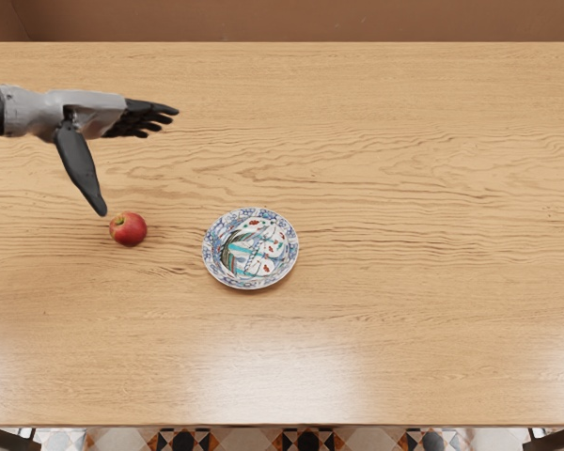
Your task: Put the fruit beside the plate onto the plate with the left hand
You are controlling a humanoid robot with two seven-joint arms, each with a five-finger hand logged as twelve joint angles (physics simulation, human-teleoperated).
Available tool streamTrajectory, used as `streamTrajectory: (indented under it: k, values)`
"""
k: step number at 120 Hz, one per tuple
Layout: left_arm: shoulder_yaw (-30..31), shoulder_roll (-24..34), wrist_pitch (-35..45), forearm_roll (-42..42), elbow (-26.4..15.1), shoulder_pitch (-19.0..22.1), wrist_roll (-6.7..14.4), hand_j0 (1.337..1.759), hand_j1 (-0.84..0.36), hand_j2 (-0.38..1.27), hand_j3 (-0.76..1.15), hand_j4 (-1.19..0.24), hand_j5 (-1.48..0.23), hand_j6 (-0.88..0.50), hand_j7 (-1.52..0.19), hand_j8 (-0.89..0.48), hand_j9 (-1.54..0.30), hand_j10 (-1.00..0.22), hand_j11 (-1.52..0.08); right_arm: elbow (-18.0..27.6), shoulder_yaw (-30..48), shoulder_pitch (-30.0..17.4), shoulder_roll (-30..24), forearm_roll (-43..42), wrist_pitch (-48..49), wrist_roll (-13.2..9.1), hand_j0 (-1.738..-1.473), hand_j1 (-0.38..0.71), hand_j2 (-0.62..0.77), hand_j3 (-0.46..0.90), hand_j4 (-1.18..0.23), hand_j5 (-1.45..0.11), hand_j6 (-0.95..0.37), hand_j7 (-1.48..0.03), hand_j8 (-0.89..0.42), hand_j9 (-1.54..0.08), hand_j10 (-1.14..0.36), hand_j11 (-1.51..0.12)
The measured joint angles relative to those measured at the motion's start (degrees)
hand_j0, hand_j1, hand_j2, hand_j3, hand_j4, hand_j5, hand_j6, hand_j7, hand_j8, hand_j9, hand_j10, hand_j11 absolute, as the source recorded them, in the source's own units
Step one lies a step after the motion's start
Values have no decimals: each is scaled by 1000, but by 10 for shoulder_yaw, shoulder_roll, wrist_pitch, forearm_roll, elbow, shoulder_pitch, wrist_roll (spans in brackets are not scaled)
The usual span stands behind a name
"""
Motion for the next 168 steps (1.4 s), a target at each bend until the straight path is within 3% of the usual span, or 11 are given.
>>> streamTrajectory:
  k: [14, 18, 30, 41, 46, 59, 67, 84, 97, 126, 168]
  values:
    - [-2, 1, 0, 1, -4, 1, 0, 1658, 349, 1, 0, -4, -1, -4, 0, -4, 0, -3, 0, 0, 0, 0, 0, 0, 0, 0, -1658, -329, -4, 0, -16, -22, -16, -22, -16, -22, -17, -22]
    - [-2, 0, 0, -1, -4, 0, 12, 1658, 349, 1, 0, -3, 0, -4, 0, -4, 0, -3, 0, 0, 0, 0, 0, 0, 0, 0, -1658, -329, -4, 0, -16, -22, -16, -22, -16, -22, -17, -22]
    - [-4, -7, 0, -9, -5, -9, 96, 1658, 349, 1, 0, -4, -1, -4, 0, -4, 0, -3, 0, 0, 0, 0, 0, 0, 0, 0, -1658, -329, -4, 0, -16, -22, -16, -22, -16, -22, -17, -22]
    - [-7, -40, 0, -11, -5, -8, 208, 1658, 349, 1, 0, -4, -1, -4, 0, -4, 0, -3, 0, 0, 0, 0, 0, 0, 0, 0, -1658, -329, -4, 0, -16, -22, -16, -22, -16, -22, -17, -22]
    - [-19, -47, 0, -10, -5, -8, 248, 1658, 349, 1, 0, -4, -1, -5, 0, -4, 0, -3, 0, 0, 0, 0, 0, 0, 0, 0, -1658, -329, -4, 0, -16, -22, -16, -22, -16, -22, -17, -22]
    - [-44, -33, 0, 6, -39, -8, 309, 1658, 349, 1, 0, -4, -1, -5, -1, -5, -1, -3, -1, 0, 0, 0, 0, 0, 0, 0, -1658, -329, -4, 0, -16, -22, -16, -22, -16, -22, -17, -22]
    - [-54, -36, 0, 18, -71, -8, 333, 1658, 348, 1, 0, -5, -2, -6, -2, -5, -1, -4, -1, 0, 0, 0, 0, 0, 0, 0, -1658, -329, -4, 0, -16, -22, -16, -22, -16, -22, -17, -22]
    - [-72, -21, 0, 83, -138, -5, 354, 1658, 347, 1, 0, -6, -3, -7, -3, -6, -3, -5, -3, 0, 0, 0, 0, 0, 0, 0, -1658, -329, -4, 0, -16, -22, -16, -22, -16, -22, -17, -22]
    - [-74, -21, 0, 130, -163, 5, 358, 1658, 346, 1, 0, -7, -4, -8, -4, -7, -4, -6, -4, 0, 0, 1, 0, 0, 0, 0, -1658, -329, -4, 0, -16, -22, -16, -22, -16, -22, -17, -22]
    - [-69, -47, 35, 242, -175, 49, 360, 1658, 345, 2, 0, -9, -6, -10, -6, -9, -6, -8, -6, 0, 0, 0, 0, 0, 0, 0, -1658, -329, -4, 0, -16, -22, -16, -22, -16, -22, -17, -22]
    - [-65, -83, 121, 292, -175, 63, 360, 1658, 289, 11, 0, -55, -67, -57, -66, -56, -66, -55, -66, 0, 0, 0, 0, 0, 0, 0, -1658, -329, -4, 0, -16, -22, -16, -22, -16, -22, -17, -22]
